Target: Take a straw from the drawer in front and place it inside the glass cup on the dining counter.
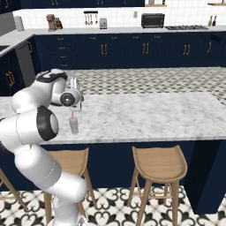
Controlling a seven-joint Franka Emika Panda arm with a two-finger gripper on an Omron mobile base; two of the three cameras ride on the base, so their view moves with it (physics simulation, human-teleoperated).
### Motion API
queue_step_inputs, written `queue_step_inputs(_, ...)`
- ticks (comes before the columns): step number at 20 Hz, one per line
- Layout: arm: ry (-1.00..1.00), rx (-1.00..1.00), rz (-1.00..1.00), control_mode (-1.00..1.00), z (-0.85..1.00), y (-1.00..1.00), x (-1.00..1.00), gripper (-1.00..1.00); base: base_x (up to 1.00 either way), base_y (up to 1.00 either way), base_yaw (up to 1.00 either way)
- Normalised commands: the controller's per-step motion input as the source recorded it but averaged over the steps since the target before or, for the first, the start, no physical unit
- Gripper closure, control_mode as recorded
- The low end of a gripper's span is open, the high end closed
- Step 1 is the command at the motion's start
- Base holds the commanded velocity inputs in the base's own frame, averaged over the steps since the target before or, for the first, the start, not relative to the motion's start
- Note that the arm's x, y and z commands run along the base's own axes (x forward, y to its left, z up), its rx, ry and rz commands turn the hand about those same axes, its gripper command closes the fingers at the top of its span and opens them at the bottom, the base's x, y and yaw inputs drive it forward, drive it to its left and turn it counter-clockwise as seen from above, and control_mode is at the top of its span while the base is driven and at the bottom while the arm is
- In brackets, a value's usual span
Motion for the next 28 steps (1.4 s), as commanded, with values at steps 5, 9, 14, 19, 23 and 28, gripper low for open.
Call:
queue_step_inputs(5, 0.08, 0.0, -0.02, -1.0, 0.0, 0.0, 0.08, 1.0, 0.0, 0.0, 0.0)
queue_step_inputs(9, 0.01, 0.0, 0.0, -1.0, 0.0, 0.0, 0.15, 1.0, 0.0, 0.0, 0.0)
queue_step_inputs(14, 0.0, 0.0, 0.0, -1.0, 0.0, 0.0, 0.08, 1.0, 0.0, 0.0, 0.0)
queue_step_inputs(19, 0.0, 0.0, 0.0, -1.0, 0.0, 0.0, 0.0, 1.0, 0.0, 0.0, 0.0)
queue_step_inputs(23, 0.0, 0.0, 0.0, -1.0, -0.01, 0.0, 0.0, 1.0, 0.0, 0.0, 0.0)
queue_step_inputs(28, 0.0, 0.0, 0.0, -1.0, -0.11, -0.1, -0.01, 1.0, 0.0, 0.0, 0.0)
